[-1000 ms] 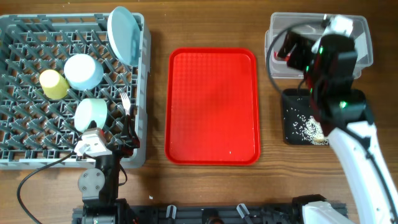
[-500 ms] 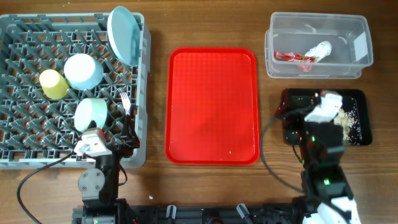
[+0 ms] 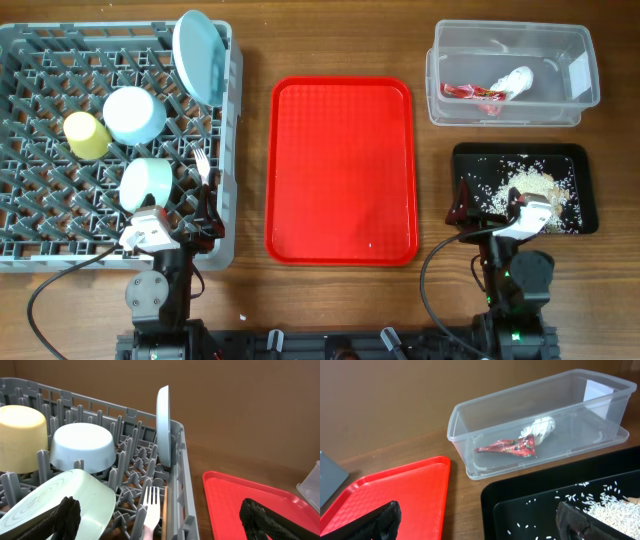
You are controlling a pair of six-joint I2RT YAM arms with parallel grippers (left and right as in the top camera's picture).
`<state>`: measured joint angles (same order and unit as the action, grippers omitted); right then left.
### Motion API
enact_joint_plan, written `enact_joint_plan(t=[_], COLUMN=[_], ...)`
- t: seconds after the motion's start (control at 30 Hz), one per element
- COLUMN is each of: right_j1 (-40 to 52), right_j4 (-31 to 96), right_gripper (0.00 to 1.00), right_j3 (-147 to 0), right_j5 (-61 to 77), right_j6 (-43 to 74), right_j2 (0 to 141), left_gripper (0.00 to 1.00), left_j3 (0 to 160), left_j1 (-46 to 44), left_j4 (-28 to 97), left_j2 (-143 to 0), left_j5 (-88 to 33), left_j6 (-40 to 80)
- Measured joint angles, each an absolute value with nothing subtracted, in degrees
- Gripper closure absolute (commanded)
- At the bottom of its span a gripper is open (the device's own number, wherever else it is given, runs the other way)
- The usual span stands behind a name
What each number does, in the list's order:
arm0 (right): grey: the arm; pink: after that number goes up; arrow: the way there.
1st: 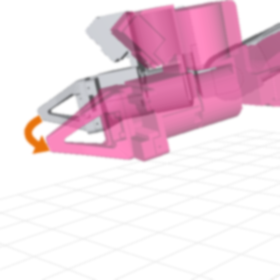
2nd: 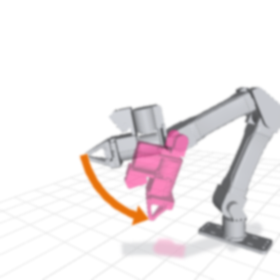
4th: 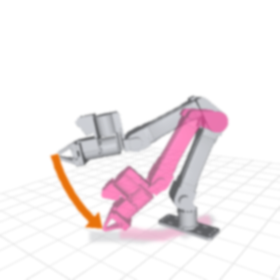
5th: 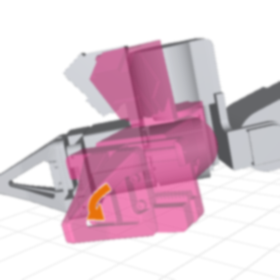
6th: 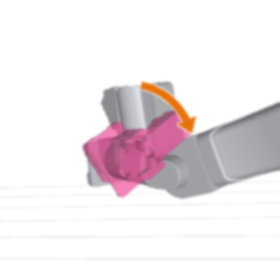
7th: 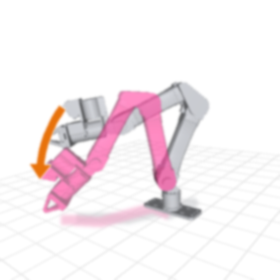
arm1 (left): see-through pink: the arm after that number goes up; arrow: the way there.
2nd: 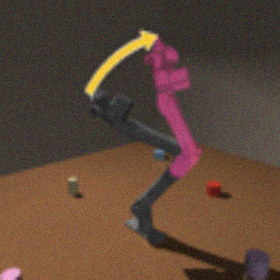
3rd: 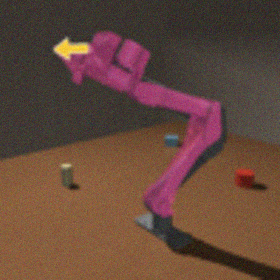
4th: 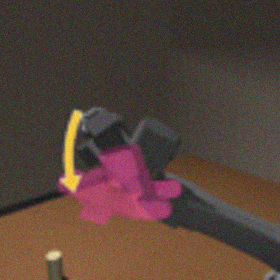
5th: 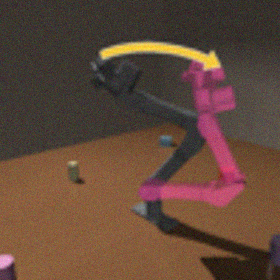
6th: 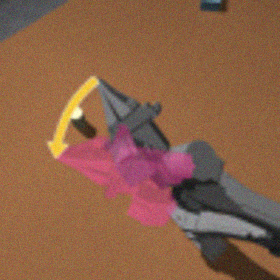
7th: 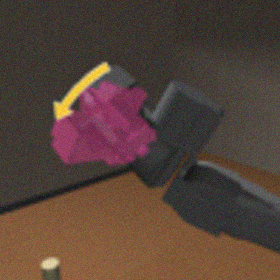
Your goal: Sort waste into correct bins and load items into the dishwasher rack
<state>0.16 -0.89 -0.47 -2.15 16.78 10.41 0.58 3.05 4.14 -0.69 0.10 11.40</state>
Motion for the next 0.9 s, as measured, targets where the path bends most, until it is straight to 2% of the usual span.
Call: enact_joint_plan(t=[0.33,0.6,0.9], right_j1=[0.16,0.16,0.16], right_j4=[-0.45,-0.21,-0.05], right_gripper=[0.00,0.00,0.00], right_j3=[-0.45,-0.45,-0.45], right_j5=[-1.93,-1.06,-1.04], right_j6=[12.23,-0.51,-3.36], right_j2=[1.13,1.21,8.40], left_gripper=[0.00,0.00,0.00], left_j3=[0.58,0.58,0.58], left_j1=[3.05,3.05,3.05], left_j4=[4.14,4.14,4.14], left_j2=[-0.69,-0.69,-0.69], left_j5=[0.10,0.10,0.10], left_j6=[11.40,11.40,11.40])
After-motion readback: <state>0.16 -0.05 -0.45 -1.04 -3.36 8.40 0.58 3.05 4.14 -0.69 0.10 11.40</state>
